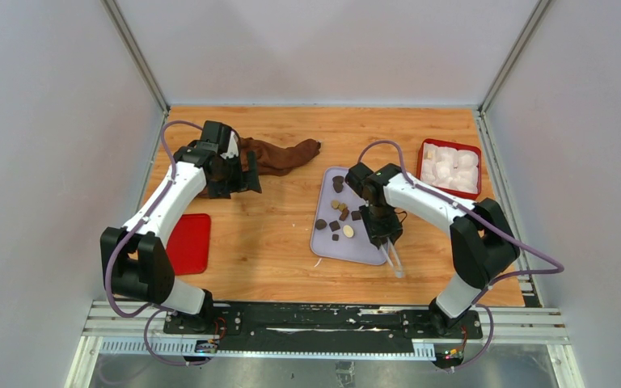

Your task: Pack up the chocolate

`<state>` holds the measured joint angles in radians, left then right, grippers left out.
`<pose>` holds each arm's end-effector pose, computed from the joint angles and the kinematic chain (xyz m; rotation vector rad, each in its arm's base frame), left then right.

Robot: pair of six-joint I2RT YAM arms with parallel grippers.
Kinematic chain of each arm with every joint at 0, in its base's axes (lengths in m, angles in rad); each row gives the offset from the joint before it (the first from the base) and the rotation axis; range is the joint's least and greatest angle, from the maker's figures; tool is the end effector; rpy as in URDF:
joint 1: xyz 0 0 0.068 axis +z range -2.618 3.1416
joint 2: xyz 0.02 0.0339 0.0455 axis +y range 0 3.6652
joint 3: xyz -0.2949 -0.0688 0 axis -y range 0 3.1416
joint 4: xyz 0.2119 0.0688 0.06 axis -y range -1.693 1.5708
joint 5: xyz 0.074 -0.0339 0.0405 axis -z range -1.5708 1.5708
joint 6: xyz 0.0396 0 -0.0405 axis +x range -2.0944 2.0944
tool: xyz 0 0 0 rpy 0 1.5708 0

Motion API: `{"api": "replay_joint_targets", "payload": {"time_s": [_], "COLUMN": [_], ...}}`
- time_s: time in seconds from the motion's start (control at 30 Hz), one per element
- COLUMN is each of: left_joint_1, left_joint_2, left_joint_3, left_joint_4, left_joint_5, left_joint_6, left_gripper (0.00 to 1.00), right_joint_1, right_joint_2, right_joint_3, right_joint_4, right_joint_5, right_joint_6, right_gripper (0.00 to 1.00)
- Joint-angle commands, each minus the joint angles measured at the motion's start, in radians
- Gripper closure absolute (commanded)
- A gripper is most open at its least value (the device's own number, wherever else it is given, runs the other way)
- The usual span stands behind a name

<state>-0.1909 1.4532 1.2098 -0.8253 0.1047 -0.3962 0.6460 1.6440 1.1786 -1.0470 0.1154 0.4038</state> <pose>0.2546 -0.0534 0.3141 -0.2380 2.6610 -0.3322 0.2139 0.1556 0.2530 -0.3611 3.0098 -0.1072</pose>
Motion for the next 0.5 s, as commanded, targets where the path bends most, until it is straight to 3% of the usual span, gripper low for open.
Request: {"api": "replay_joint_targets", "payload": {"time_s": [0.0,0.27,0.47], "left_joint_1": [0.004,0.004,0.004], "left_joint_2": [-0.023,-0.022,-0.019], "left_joint_3": [-0.010,-0.016,-0.012], "left_joint_4": [-0.011,-0.011,-0.015], "left_joint_5": [0.009,0.006,-0.008], "left_joint_6": [0.010,0.009,0.014], "left_gripper": [0.00,0.00,0.00], "right_joint_1": [0.010,0.010,-0.021], "right_joint_2": [0.010,-0.024,-0.038], "right_joint_3": [-0.013,0.037,0.144], "right_joint_4": [-0.016,-0.060,-0.117], "right_joint_5": [0.001,0.015,0.043], "right_joint_6": [-0.006,-0.001,-0.036], "right_gripper": [0.61,0.98,1.00]}}
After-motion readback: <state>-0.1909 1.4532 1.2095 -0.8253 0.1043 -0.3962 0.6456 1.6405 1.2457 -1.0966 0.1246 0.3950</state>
